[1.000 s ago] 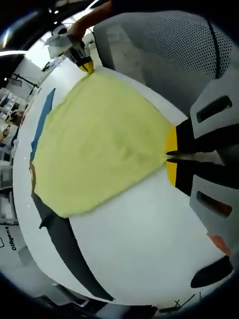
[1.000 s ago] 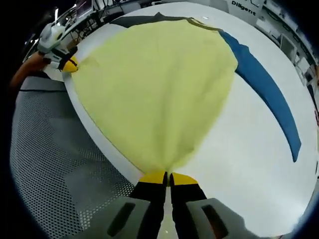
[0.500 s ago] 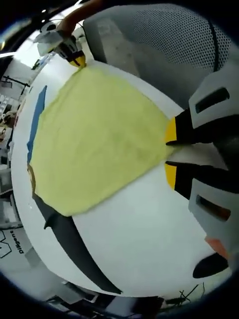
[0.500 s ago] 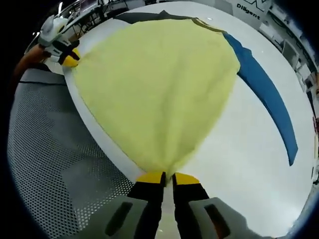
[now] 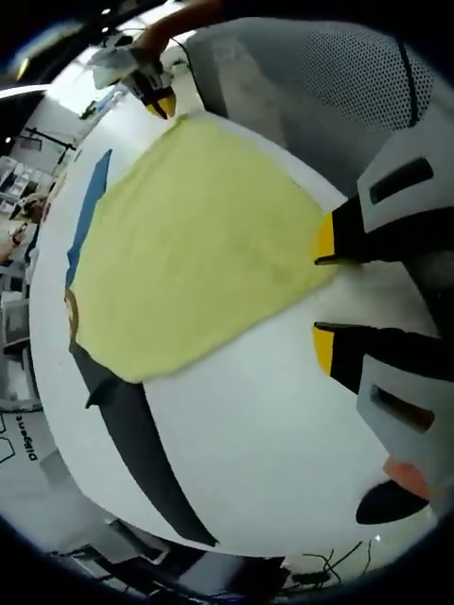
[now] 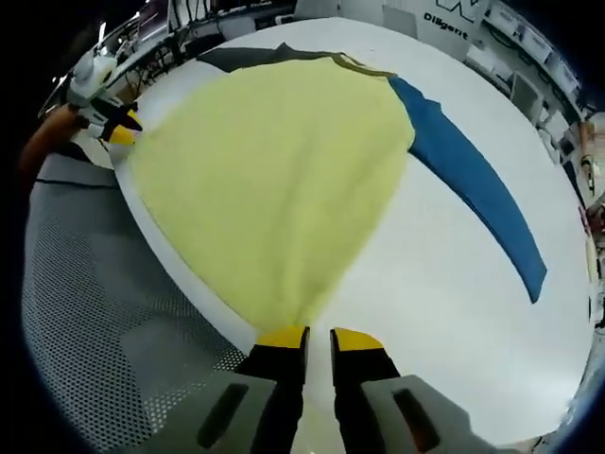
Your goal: Fold the garment on the visible template until the final outline fits inside the template.
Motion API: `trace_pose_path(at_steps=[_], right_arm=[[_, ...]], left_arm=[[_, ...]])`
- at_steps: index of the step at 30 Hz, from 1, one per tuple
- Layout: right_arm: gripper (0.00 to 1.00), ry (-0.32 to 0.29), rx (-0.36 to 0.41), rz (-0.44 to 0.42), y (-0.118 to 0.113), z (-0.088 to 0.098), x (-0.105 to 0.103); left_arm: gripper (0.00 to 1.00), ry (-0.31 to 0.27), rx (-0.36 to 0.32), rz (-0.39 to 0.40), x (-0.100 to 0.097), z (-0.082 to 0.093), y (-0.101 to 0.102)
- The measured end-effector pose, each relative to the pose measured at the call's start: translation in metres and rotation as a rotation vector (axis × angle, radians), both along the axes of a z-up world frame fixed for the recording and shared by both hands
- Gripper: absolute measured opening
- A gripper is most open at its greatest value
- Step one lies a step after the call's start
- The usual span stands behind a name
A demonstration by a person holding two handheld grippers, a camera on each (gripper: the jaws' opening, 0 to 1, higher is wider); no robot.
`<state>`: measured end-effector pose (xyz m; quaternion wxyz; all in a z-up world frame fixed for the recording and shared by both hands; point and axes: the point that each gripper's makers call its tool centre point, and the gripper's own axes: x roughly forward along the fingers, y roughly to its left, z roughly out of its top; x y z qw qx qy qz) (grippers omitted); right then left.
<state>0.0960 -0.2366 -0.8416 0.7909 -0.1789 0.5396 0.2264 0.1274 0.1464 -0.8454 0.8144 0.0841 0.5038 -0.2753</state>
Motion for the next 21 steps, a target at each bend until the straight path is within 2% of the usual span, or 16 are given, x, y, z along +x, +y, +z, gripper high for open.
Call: trace_pose_path(at_steps=[5,8,11,13,15,16,19,21], right_arm=[[0.05,-0.092,0.022,-0.040,-0.003,0.016,0.019],[0.05,-0.178,0.042,-0.075,-0.004,0.029,0.036],[0.06,-0.198,0.052,-0.087,-0.004,0.032,0.040],[0.06,-0.310,0.087,-0.151,-0.010,0.051,0.064],[0.07,-0.333,0.091,-0.165,-0.011,0.055,0.068],[0.08,-0.369,0.101,-0.183,-0.014,0.060,0.075],[0.09,-0.391,0.108,-0.203,-0.017,0.064,0.080],[0.11,-0.418,0.107,-0.219,-0.022,0.068,0.084]], left_arm=[[0.24,-0.136,-0.098,0.072,0.030,0.032,-0.008],[0.24,-0.220,-0.160,0.119,0.049,0.050,-0.013],[0.24,-0.242,-0.177,0.134,0.054,0.054,-0.014],[0.25,-0.354,-0.266,0.199,0.079,0.078,-0.021],[0.26,-0.373,-0.279,0.206,0.084,0.082,-0.022],[0.26,-0.400,-0.289,0.220,0.089,0.088,-0.024],[0.27,-0.411,-0.296,0.226,0.092,0.090,-0.025],[0.29,-0.444,-0.311,0.240,0.098,0.097,-0.027]])
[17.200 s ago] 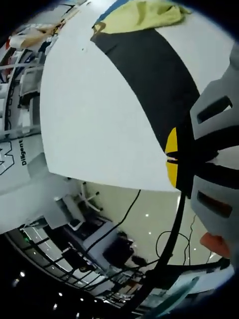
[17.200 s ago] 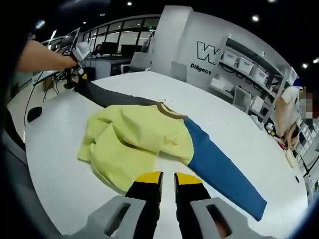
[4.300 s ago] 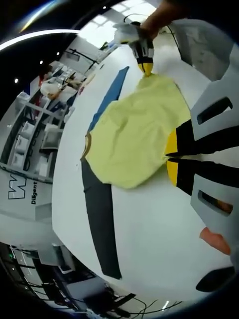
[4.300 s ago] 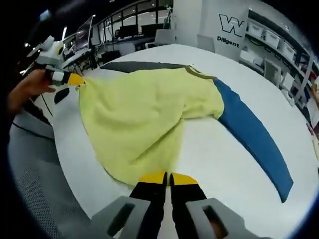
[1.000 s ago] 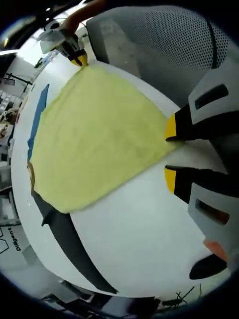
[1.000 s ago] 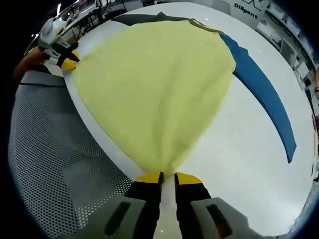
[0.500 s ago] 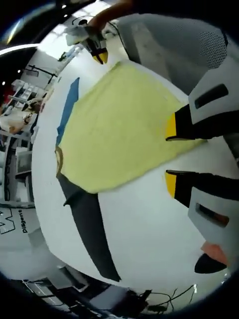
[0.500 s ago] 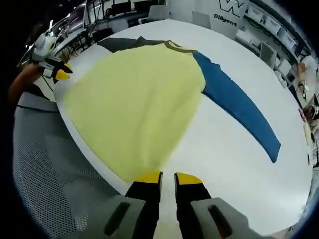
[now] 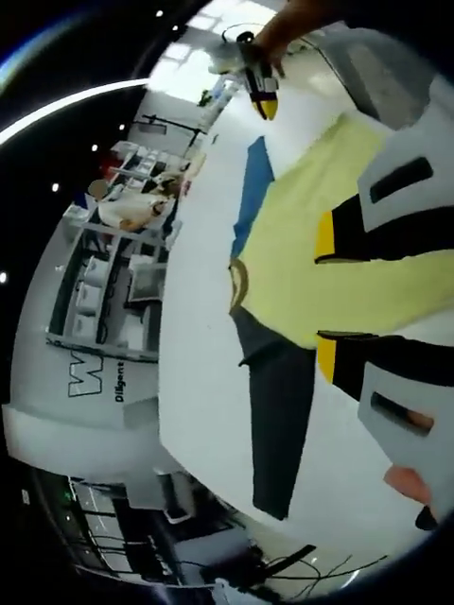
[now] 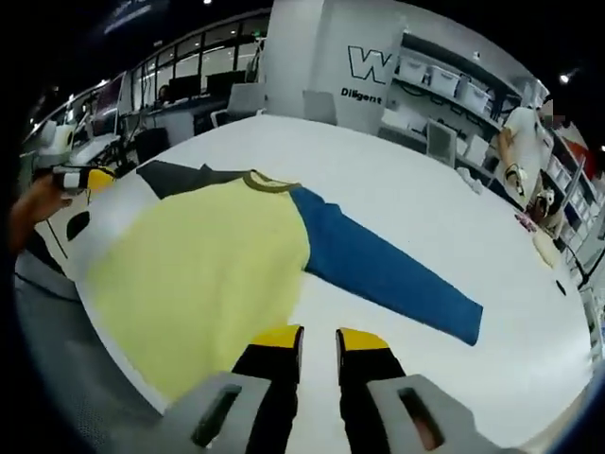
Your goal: Fold the garment on the visible template until the final outline fits inside the template.
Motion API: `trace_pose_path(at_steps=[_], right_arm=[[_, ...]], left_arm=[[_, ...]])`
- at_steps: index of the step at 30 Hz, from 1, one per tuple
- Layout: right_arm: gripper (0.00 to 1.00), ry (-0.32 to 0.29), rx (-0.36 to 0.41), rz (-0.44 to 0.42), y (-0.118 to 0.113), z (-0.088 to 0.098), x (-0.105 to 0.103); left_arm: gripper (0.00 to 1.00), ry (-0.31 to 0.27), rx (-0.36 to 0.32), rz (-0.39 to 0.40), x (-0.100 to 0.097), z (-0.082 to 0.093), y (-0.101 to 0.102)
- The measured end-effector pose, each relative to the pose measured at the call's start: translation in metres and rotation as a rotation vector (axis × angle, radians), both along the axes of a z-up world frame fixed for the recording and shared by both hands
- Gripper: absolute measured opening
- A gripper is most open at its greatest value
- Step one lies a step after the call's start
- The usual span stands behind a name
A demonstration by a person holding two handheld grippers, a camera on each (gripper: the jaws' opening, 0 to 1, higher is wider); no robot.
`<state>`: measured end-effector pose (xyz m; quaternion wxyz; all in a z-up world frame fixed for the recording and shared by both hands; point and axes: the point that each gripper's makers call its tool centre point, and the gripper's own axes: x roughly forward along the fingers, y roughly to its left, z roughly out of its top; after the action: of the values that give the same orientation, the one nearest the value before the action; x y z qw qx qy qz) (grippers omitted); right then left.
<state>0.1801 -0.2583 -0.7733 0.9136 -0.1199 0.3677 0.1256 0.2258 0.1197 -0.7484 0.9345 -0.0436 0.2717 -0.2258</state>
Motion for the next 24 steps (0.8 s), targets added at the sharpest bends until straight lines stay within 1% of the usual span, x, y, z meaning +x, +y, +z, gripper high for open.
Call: trace_pose_path(at_steps=[2,3,5,6,8,9,10,12,16,18,20,21,22,24], right_arm=[[0.11,-0.038,-0.004,-0.022,-0.006,0.006,0.006],[0.12,-0.105,0.009,-0.047,-0.013,0.016,0.016],[0.13,-0.169,0.006,-0.077,-0.021,0.028,0.022],[0.14,-0.200,0.013,-0.082,-0.022,0.033,0.025],[0.15,-0.236,0.030,-0.088,-0.022,0.039,0.029],[0.18,-0.257,0.037,-0.089,-0.021,0.042,0.031],[0.21,-0.263,0.039,-0.087,-0.021,0.043,0.031],[0.26,-0.308,0.051,-0.086,-0.019,0.050,0.036],[0.34,-0.353,0.064,-0.104,-0.020,0.057,0.040],[0.36,-0.395,0.085,-0.126,-0.024,0.063,0.044],[0.38,-0.399,0.089,-0.132,-0.026,0.063,0.045],[0.39,-0.417,0.097,-0.151,-0.031,0.065,0.048],[0.40,-0.419,0.097,-0.151,-0.031,0.065,0.048],[0.40,-0.424,0.099,-0.158,-0.034,0.066,0.049]], left_arm=[[0.31,-0.042,-0.018,0.023,0.008,0.008,-0.001],[0.33,-0.113,-0.065,0.069,0.020,0.022,-0.002],[0.34,-0.157,-0.077,0.109,0.028,0.030,0.001],[0.34,-0.163,-0.079,0.116,0.029,0.031,0.001],[0.36,-0.184,-0.083,0.138,0.033,0.034,0.003],[0.38,-0.192,-0.085,0.145,0.034,0.034,0.003],[0.39,-0.197,-0.088,0.147,0.035,0.035,0.003],[0.43,-0.209,-0.100,0.157,0.036,0.034,0.002],[0.52,-0.241,-0.121,0.183,0.038,0.035,0.005],[0.57,-0.262,-0.138,0.198,0.040,0.036,0.007],[0.63,-0.270,-0.141,0.207,0.041,0.036,0.009],[0.66,-0.280,-0.141,0.223,0.043,0.037,0.012],[0.70,-0.281,-0.141,0.227,0.043,0.036,0.012],[0.73,-0.282,-0.141,0.237,0.044,0.036,0.014]])
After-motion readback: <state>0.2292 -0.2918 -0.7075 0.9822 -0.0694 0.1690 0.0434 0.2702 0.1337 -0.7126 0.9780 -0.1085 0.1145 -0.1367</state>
